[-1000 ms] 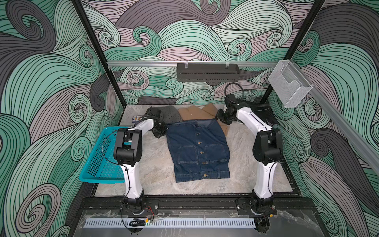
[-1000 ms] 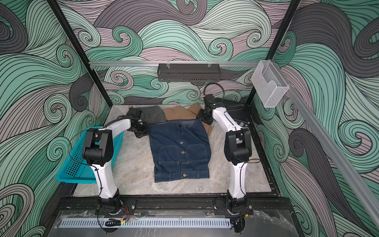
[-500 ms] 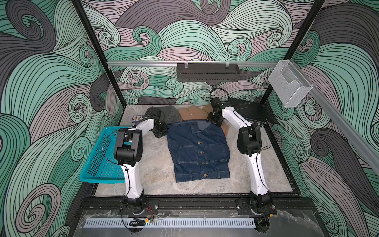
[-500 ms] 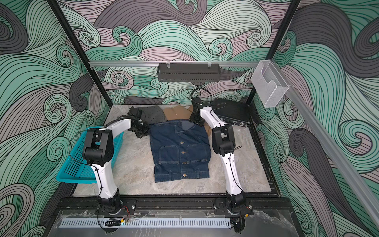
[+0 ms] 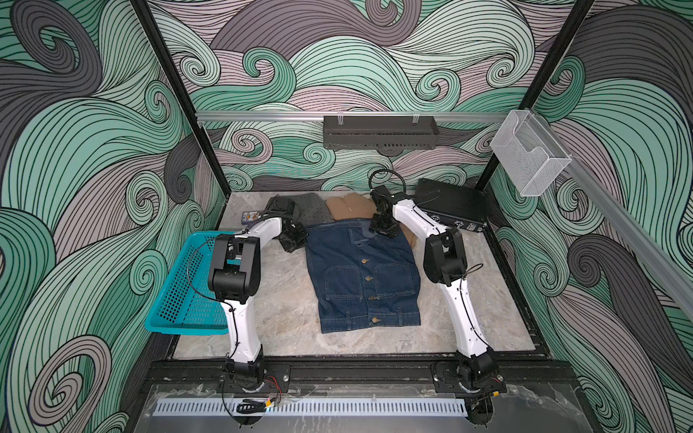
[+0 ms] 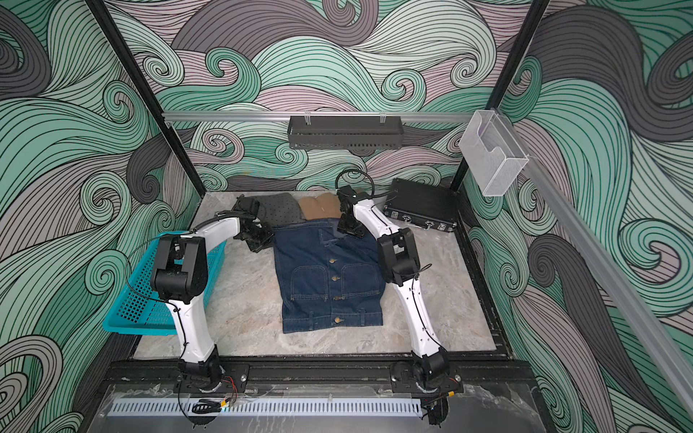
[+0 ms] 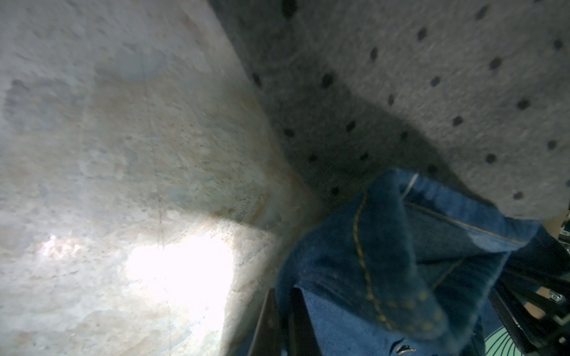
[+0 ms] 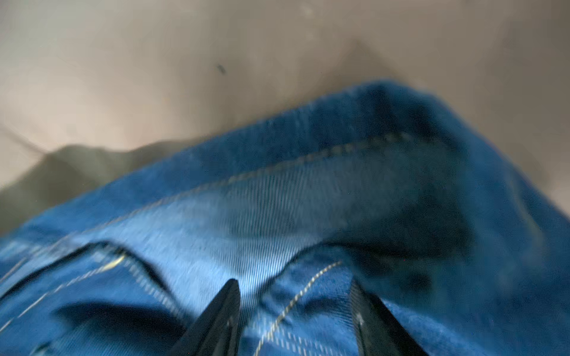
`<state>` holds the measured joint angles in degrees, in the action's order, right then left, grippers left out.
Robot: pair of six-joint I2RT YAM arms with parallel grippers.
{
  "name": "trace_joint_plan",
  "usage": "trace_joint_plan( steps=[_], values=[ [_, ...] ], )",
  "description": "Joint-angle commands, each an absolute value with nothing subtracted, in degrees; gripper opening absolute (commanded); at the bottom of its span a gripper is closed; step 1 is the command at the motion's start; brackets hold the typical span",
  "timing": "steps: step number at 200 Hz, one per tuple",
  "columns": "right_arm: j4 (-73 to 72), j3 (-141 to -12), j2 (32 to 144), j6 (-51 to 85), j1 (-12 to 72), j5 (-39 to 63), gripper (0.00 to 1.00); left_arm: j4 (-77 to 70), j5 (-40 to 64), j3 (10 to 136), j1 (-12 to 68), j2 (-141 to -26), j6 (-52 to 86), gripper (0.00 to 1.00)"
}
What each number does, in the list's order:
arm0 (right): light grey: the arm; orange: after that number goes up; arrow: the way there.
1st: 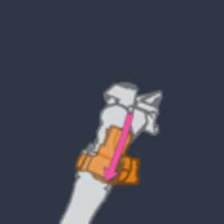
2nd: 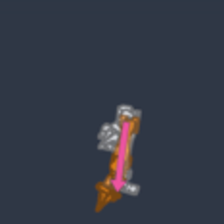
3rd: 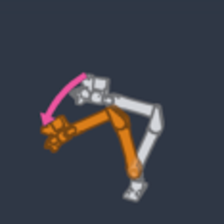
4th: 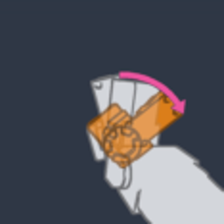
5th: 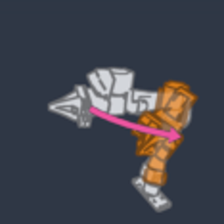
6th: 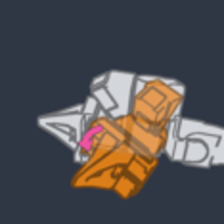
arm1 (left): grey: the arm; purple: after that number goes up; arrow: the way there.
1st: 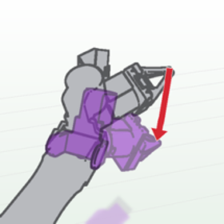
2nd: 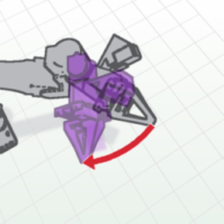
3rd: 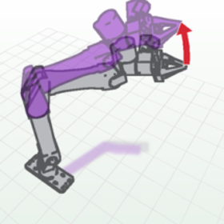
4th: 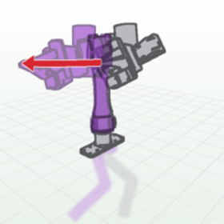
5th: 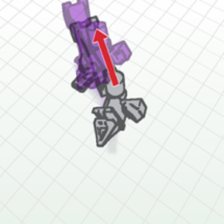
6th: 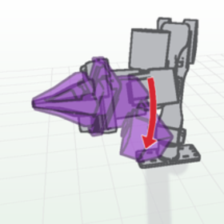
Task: Roll up the skirts
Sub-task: Adjust the skirt at the center of the board.
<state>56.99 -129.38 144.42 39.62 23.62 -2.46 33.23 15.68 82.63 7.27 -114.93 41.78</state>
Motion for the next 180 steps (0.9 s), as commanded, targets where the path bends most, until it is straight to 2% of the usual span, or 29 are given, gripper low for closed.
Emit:
trace_joint_plan(
  steps=[1,34,49,118,154,180],
  values=[
    [58.56,-130.78,147.49,39.16,23.82,-3.02,0.54,34.36,15.96,84.02,7.40,-115.64,42.45,0.00],
    [58.56,-129.67,147.20,37.64,23.59,-3.43,0.14,34.54,15.56,84.10,7.29,-115.75,42.45,0.00],
    [58.02,-127.65,144.40,36.92,23.53,-3.58,0.00,34.91,15.11,84.13,7.12,-115.60,42.45,0.00],
    [56.04,-121.36,130.86,32.76,20.46,-1.97,0.00,36.11,12.28,84.12,6.89,-114.79,42.37,0.00],
    [54.42,-118.69,125.09,31.89,14.99,1.87,0.00,36.47,11.92,84.37,6.77,-114.61,42.26,0.00],
    [54.32,-119.70,126.03,31.69,9.33,4.25,0.00,36.65,11.79,84.37,6.64,-113.63,42.77,0.00]
  ],
)
